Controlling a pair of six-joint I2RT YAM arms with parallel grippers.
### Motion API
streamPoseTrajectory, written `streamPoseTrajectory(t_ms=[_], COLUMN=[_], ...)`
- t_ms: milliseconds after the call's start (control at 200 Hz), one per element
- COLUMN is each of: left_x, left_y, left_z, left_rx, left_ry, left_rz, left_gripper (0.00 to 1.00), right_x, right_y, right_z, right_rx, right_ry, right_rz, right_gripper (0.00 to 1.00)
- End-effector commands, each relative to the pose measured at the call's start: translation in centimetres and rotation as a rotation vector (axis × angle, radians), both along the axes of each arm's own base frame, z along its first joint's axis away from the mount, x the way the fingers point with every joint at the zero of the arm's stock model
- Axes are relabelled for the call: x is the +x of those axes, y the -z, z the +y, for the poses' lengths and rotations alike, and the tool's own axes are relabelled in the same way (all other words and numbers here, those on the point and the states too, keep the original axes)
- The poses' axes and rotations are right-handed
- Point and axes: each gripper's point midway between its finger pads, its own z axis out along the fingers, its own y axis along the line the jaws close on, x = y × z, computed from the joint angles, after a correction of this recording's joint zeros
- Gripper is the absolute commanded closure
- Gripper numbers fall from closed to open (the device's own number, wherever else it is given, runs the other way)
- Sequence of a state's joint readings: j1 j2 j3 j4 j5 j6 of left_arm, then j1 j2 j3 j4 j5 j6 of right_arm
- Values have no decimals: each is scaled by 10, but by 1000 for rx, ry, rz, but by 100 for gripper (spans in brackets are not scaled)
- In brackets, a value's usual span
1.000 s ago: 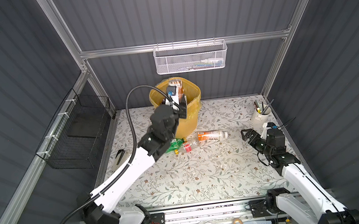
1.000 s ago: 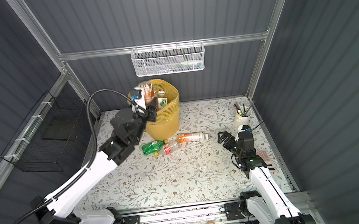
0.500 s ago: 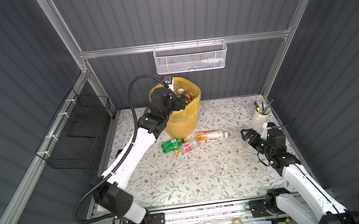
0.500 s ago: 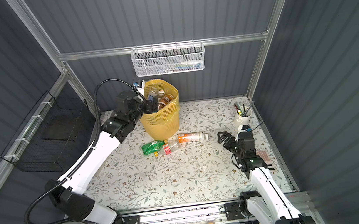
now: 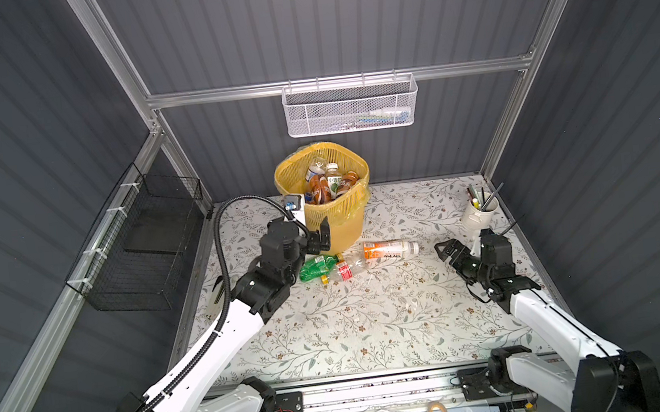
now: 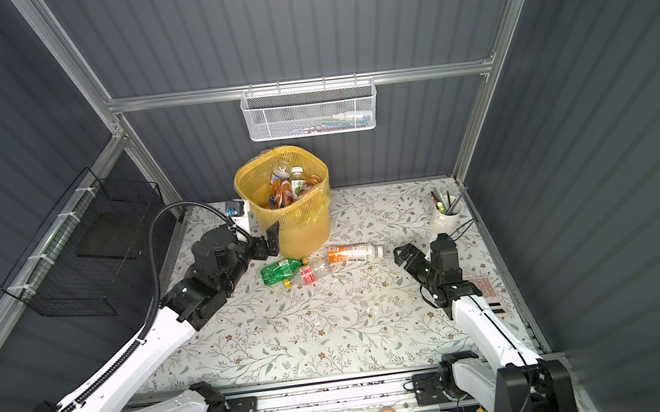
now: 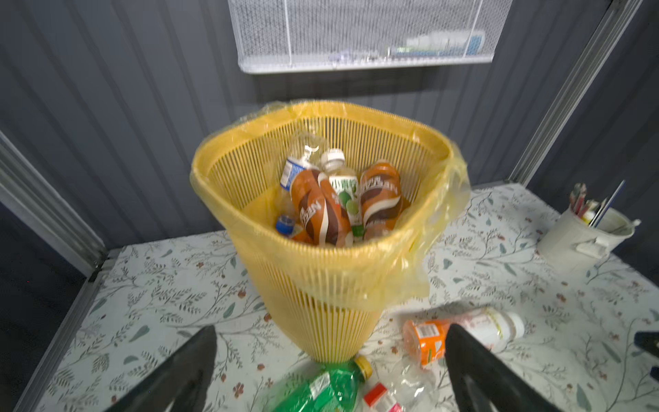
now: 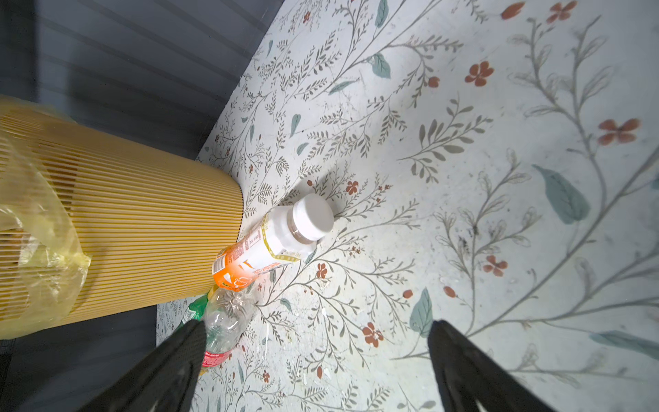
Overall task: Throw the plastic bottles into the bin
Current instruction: 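Reach the right gripper to the orange-label bottle while the left arm draws back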
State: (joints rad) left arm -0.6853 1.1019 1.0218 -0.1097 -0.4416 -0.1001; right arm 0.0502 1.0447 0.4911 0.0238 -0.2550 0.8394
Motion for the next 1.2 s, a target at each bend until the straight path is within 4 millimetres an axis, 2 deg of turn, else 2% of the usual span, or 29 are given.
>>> streamPoseTrajectory(t_ms=[0, 70, 85, 230, 365, 495, 600, 775, 1001, 1196], left_x=[-14, -22, -23, -29, -31, -30, -28, -28, -33, -36], left_y=[0, 17, 21, 63, 94, 116, 128, 138, 151, 151], left_z=[18, 23, 24, 30, 26, 13, 4, 1, 9, 18], left_rx=[-49, -69, -70, -41, -12, 21, 52, 62, 68, 70], left_ry=[-101, -112, -116, -144, -131, -90, -66, -64, -86, -114], left_rz=[-30, -4, 5, 100, 170, 232, 260, 282, 297, 289], left_gripper=[0, 1, 1, 1, 1, 0, 1, 1, 1, 1], right_x=[11, 14, 16, 26, 35, 43, 47, 50, 59, 70], right_y=[-10, -11, -3, 5, 12, 16, 22, 27, 27, 43], right_z=[11, 19, 20, 38, 57, 70, 79, 96, 110, 128], right_rx=[37, 44, 42, 61, 106, 148, 187, 243, 274, 307], right_ry=[-16, -25, -25, -31, -34, -18, 12, 90, 166, 169], right_rz=[-17, -7, 18, 72, 107, 136, 172, 253, 324, 420], right_gripper=[1, 1, 1, 1, 1, 1, 1, 1, 1, 1])
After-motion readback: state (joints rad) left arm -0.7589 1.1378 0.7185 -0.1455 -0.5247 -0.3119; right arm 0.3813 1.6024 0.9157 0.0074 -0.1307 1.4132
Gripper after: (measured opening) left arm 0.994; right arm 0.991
